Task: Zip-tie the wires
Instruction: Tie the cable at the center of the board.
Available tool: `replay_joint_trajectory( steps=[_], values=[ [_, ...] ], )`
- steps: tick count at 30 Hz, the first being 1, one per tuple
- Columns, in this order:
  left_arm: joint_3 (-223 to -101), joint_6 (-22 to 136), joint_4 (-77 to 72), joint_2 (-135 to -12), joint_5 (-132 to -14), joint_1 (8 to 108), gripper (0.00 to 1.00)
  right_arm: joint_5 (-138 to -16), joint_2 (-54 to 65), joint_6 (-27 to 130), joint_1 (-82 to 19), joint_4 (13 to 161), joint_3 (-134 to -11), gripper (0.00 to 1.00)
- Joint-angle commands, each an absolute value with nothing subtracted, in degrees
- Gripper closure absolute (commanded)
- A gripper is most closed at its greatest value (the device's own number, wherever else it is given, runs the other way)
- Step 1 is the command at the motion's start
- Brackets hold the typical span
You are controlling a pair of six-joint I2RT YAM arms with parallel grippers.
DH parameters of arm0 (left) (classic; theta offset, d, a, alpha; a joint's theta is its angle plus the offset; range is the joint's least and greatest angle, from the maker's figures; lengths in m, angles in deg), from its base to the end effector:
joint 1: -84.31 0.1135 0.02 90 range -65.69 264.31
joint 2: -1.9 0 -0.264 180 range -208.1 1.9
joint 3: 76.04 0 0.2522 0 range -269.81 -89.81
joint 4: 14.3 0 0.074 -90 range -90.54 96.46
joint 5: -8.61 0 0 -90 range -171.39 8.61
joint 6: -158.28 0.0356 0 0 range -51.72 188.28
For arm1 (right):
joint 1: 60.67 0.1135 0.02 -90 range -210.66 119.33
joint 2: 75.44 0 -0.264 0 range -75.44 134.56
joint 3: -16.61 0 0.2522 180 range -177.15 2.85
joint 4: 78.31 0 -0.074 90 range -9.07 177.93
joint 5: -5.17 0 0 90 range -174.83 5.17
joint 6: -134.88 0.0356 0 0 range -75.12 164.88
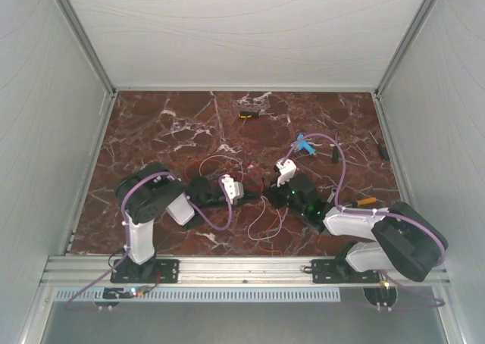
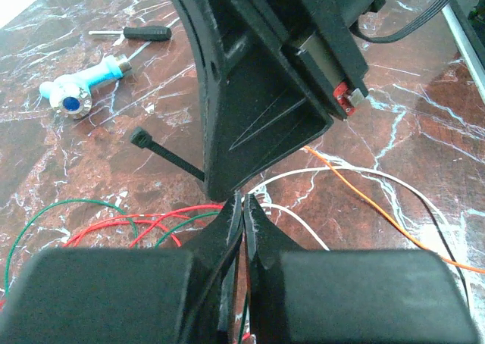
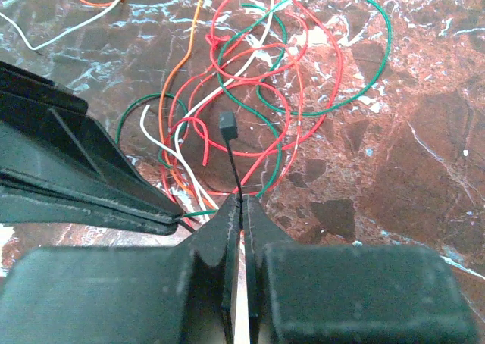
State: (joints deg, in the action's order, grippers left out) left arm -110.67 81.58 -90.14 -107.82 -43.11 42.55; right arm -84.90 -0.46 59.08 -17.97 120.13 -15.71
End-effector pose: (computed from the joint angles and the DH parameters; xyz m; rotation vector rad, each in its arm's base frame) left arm 0.1911 -0.2002 0.1196 1.1932 1.1164 -0.9025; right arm 0.1742 0.1607 0.1526 -0.5040 1.9879 0.6307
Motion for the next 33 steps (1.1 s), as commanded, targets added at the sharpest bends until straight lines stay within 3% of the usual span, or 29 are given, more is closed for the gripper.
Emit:
replay_joint_trajectory(
  steps=[1,33],
  values=[
    [-112.29,81.71,-97.42,-107.82,-44.16,43.08,1.00,-82.00,-2.55,58.43,-17.67,128.00,-13.77,1.00],
    [-113.01,81.99,-97.28,-111.34,-48.39,43.36,1.00,-69.00,2.11,63.58,-20.30,135.55,-11.96,1.00]
  ],
)
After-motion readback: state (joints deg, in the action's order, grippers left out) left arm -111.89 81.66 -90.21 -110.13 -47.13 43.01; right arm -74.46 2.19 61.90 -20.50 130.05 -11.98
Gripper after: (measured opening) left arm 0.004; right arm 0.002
